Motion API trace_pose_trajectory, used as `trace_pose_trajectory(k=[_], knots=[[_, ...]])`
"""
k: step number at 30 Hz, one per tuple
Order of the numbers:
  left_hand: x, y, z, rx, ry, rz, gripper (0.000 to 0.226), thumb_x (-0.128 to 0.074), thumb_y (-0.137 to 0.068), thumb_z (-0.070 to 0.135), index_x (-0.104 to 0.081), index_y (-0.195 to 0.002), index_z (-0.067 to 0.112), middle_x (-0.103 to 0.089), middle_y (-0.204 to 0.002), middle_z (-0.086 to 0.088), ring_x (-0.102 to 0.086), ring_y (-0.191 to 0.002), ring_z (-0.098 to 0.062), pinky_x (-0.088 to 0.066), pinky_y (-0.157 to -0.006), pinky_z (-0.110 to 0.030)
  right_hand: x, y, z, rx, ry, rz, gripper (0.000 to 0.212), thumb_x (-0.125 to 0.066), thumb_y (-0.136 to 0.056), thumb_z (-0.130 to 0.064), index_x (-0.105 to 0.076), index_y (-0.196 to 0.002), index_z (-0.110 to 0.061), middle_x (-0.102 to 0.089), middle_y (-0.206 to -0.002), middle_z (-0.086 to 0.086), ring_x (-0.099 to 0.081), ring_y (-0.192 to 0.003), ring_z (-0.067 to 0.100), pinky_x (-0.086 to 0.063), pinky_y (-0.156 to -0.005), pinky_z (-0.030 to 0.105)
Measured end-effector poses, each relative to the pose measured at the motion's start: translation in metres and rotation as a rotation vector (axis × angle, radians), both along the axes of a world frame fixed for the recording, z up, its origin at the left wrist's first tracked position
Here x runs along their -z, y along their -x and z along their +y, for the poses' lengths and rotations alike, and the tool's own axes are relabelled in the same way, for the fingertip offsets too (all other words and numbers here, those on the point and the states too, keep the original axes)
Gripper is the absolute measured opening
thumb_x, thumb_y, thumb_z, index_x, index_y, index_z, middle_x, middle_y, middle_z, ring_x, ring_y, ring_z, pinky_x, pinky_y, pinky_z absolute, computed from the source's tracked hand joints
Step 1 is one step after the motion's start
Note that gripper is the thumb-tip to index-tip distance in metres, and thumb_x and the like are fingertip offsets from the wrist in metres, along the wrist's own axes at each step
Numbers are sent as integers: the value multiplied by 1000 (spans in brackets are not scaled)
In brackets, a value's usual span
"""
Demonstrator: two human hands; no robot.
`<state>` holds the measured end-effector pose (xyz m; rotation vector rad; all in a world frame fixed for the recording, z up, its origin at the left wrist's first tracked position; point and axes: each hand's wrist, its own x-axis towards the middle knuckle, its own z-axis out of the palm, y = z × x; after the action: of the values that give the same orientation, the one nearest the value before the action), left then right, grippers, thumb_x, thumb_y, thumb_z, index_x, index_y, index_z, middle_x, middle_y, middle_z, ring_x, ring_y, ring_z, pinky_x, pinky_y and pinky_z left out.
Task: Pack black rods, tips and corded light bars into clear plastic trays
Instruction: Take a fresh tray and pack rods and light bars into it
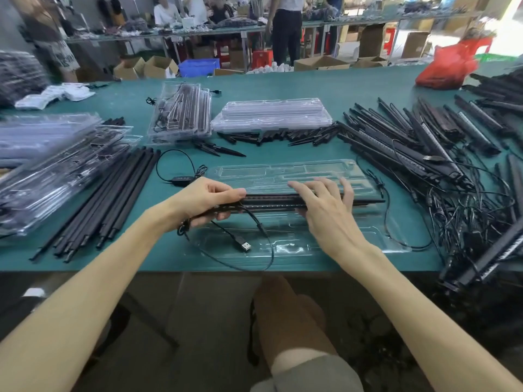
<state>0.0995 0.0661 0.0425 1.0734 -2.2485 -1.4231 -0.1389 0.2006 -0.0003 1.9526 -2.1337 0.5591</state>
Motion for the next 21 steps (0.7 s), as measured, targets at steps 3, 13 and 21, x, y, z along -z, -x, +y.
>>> trace_pose_trajectory(k=[3,13,21], knots=[[0,-7,4,-34,13,-44,63,-52,-90,71,-77,-91,13,-64,-64,-6,-37,-28,-13,-26,-33,-15,1,3,-1,-25,22,-48,47,-57,-100,-11,-51,-142,-28,-57,-114,-1,-48,-118,24,-13,-118,49],[-3,-47,-5,-94,97,-194,44,-56,-96,55,-69,-69,23,-63,-49,0,-38,-33,-14,-31,-43,-21,5,11,0,-6,-4,-223,38,-61,-98,-22,-60,-135,-29,-48,-99,-5,-43,-107,20,-18,-98,35],[3,-54,-5,-138,-5,14,32,-69,-89,49,-78,-96,20,-76,-96,-5,-67,-59,-23,-40,-39,-21,5,11,1,25,-64,-365,49,-64,-89,-54,-62,-130,-28,-54,-105,-4,-43,-116,22,-16,-98,32]])
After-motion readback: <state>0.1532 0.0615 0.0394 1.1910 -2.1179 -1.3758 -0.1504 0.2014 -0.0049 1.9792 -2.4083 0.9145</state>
